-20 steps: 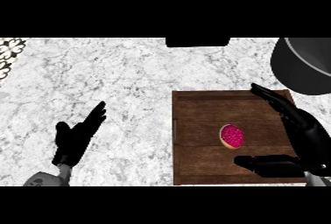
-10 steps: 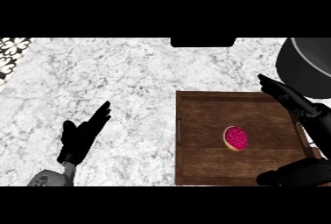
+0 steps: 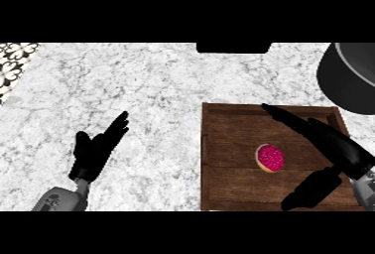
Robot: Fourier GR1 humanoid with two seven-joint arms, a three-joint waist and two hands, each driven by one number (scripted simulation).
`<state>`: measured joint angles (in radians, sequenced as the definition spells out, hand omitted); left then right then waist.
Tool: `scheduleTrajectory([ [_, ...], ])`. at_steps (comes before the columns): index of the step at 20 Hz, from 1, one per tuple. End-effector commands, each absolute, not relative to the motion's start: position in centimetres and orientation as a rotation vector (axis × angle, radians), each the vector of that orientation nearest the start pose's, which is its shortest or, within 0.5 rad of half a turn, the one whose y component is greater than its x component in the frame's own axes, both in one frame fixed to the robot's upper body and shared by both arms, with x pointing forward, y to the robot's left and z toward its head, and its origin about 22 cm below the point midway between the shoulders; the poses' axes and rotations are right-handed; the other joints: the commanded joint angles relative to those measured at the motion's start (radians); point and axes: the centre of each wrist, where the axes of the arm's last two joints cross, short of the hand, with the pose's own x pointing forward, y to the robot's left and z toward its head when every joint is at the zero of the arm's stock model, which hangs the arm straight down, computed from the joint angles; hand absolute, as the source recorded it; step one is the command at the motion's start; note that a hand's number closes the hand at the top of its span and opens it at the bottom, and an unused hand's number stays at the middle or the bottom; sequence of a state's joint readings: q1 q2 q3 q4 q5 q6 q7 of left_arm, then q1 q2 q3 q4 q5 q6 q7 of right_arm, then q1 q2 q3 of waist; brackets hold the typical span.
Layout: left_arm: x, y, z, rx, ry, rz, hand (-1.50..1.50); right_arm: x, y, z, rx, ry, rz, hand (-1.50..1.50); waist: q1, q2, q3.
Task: Pick the cupcake from the tray and place it in the pot
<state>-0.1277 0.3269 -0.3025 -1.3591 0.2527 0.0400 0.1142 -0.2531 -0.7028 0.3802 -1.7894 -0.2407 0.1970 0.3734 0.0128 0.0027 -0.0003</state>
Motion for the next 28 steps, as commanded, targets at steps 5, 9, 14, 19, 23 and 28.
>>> scheduleTrajectory([
  [5, 27.2, 25.1, -3.6, -0.067, -1.266, -0.272, 0.0, 28.0, -26.5, 7.3, -0.062, -1.296, 0.961, -1.5, -0.014, -0.001, 0.0],
  [9, 25.4, 22.6, -3.2, -0.059, -1.307, -0.268, 0.0, 29.2, -26.6, 6.7, -0.085, -1.368, 0.934, -1.5, -0.01, -0.003, 0.0],
  [14, 25.9, 25.1, 0.4, -0.063, -1.281, -0.284, 0.0, 28.9, -31.3, 7.0, -0.007, -1.384, 0.876, -1.5, -0.01, -0.004, 0.001],
  [19, 25.5, 24.0, -1.9, -0.064, -1.281, -0.281, 0.0, 28.9, -31.3, 3.6, 0.186, -1.397, 0.778, -1.5, -0.01, -0.002, 0.001],
  [23, 26.1, 24.7, -2.3, -0.061, -1.277, -0.273, 0.0, 28.7, -30.4, 2.3, 0.284, -1.396, 0.729, -1.5, -0.012, -0.002, 0.0],
  [28, 25.4, 25.0, -2.5, -0.056, -1.262, -0.266, 0.0, 29.3, -28.6, -0.9, 0.309, -1.364, 0.649, -1.5, -0.008, -0.002, 0.001],
])
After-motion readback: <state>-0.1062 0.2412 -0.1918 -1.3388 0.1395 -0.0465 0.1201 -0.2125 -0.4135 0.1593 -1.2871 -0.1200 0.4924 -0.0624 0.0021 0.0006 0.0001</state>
